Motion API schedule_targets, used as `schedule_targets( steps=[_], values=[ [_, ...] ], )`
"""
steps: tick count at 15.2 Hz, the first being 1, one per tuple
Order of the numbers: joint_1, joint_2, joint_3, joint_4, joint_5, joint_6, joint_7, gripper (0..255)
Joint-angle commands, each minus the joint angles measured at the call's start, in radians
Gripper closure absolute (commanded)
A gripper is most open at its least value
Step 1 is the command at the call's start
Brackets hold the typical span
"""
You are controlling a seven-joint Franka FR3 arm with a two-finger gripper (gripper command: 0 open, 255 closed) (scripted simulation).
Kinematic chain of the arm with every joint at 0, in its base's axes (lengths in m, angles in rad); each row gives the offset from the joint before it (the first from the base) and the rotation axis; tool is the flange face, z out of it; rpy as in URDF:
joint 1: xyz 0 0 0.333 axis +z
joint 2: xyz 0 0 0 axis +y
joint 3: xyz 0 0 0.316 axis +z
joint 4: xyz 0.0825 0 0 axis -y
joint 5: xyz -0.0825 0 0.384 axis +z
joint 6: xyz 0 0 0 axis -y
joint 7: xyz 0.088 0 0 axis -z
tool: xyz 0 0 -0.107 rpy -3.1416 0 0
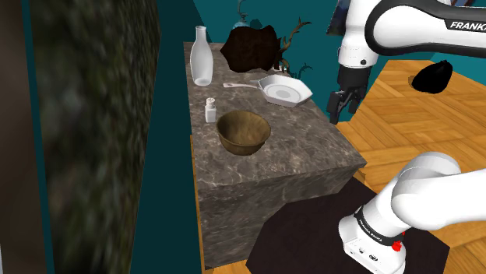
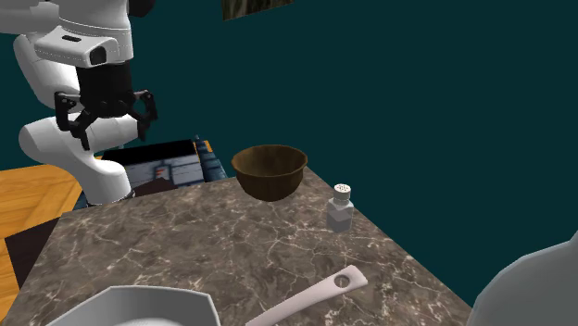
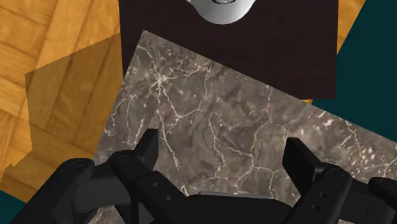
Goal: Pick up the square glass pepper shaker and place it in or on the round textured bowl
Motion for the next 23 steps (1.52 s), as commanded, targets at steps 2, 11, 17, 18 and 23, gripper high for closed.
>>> schedule_targets(
  steps=[2, 11, 17, 18, 23],
  values=[
    [0.005, 0.031, 0.01, 0.011, 0.013, 0.023, 0.015, 0],
    [0.041, 0.321, 0.092, 0.165, 0.096, 0.201, 0.135, 0],
    [0.059, 0.523, 0.136, 0.319, 0.117, 0.28, 0.209, 0],
    [0.062, 0.557, 0.142, 0.349, 0.118, 0.29, 0.221, 0],
    [0.079, 0.729, 0.169, 0.515, 0.112, 0.322, 0.282, 0]
  ],
)
